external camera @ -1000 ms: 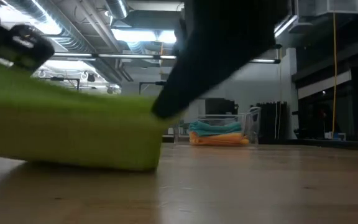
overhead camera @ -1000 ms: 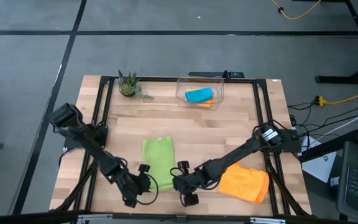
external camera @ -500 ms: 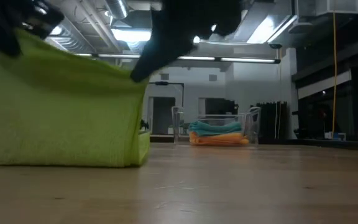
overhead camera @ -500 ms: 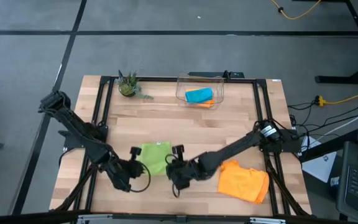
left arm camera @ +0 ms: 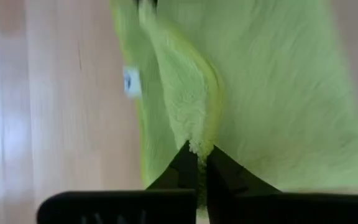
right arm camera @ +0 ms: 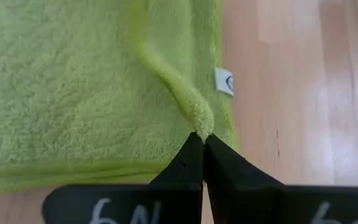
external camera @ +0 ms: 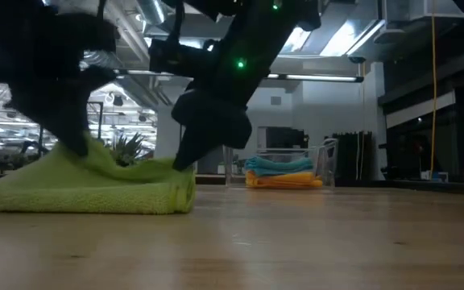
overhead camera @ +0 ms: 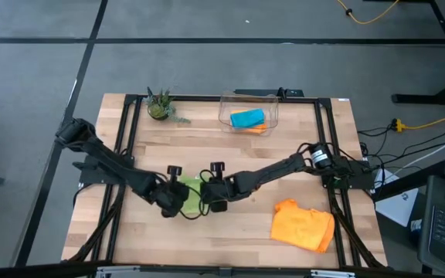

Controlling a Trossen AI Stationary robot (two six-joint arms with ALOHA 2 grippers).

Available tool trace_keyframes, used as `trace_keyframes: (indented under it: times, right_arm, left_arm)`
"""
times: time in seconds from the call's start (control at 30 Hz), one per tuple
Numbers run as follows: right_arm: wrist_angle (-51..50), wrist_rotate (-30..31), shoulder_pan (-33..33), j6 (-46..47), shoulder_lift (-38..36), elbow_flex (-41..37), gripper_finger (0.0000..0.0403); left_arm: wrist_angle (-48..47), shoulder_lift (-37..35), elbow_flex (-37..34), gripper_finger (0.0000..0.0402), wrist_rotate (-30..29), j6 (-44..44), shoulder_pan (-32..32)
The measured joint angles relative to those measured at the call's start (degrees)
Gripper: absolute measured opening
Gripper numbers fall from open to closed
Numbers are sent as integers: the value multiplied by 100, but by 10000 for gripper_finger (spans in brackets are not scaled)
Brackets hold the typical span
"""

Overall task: Fold microfiber towels
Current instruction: Fold the green towel on the table

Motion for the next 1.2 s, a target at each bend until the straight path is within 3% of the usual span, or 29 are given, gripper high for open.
trace_keyframes:
  times: [0.2,0.6,0.73,0.93,1.03,1.2]
  right_arm:
    - [25,-13,-77,38,44,-1,18]
    - [-174,133,-121,448,47,42,138]
    - [-242,195,-121,430,-28,199,162]
    - [-1031,882,-121,489,-26,697,167]
    - [-1772,426,-109,608,-61,911,163]
    - [-3821,-1018,-51,905,-279,952,158]
  left_arm:
    - [-22,526,-12,12,-46,12,241]
    - [-289,482,60,121,-378,-47,269]
    - [-1012,382,367,141,-728,-109,267]
    - [-2372,347,935,148,-1126,-892,231]
    - [-2594,347,1125,147,-209,-1203,154]
    - [-2981,154,1201,144,1777,-1386,-236]
